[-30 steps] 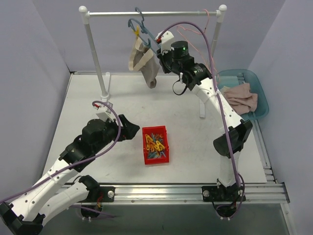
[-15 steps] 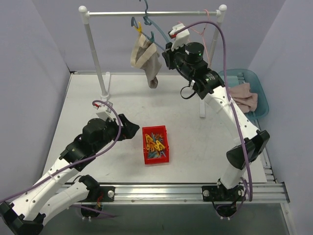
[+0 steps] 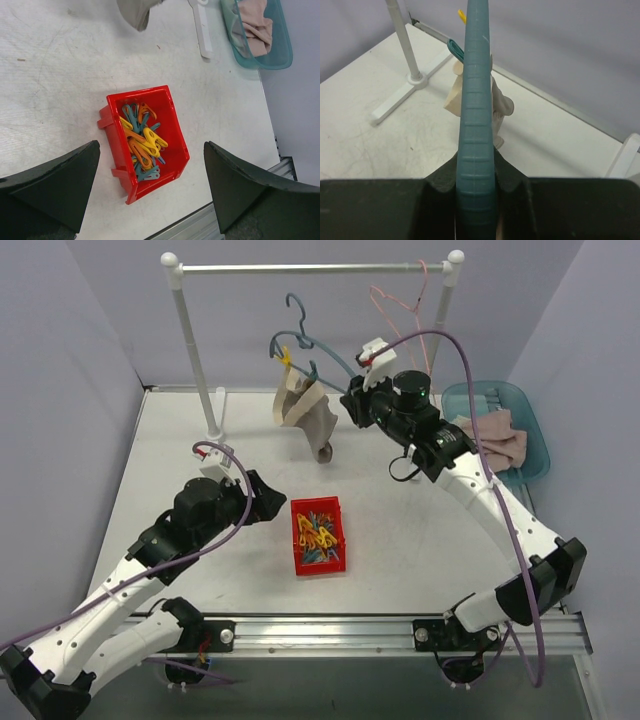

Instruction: Remove the underwear clipped to the hanger

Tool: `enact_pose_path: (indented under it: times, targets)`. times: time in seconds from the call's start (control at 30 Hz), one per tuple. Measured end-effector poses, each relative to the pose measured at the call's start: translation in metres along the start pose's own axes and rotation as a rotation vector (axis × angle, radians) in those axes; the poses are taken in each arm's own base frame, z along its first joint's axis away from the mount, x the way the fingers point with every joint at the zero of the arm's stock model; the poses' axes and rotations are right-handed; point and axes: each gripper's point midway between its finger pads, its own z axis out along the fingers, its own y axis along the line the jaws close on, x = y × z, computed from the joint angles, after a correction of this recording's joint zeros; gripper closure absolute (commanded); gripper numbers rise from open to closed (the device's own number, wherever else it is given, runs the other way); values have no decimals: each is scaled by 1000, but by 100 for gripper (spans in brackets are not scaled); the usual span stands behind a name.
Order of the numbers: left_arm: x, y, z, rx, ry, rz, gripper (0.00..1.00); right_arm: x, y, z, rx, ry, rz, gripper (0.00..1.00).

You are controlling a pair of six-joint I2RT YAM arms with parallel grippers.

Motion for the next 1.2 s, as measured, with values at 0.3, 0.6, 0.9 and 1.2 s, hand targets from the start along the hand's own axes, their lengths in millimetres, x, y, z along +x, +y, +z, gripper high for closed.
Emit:
enact_pose_path:
  times: [0.3,0.6,0.9,1.2]
  targets:
    - [-11,-6,12,-21,-4,2,7,27,-8,-65,85,-25,24,100]
    - [-11,-12,26,-4,4,-4,7,16,-25,-168,232,-181,92,100]
    - [3,-8,50,6,12,-45,6,108,35,-126,71,25,161,100]
    - [26,12,73,-53,43,-100,6,202,82,-99,13,230,192,100]
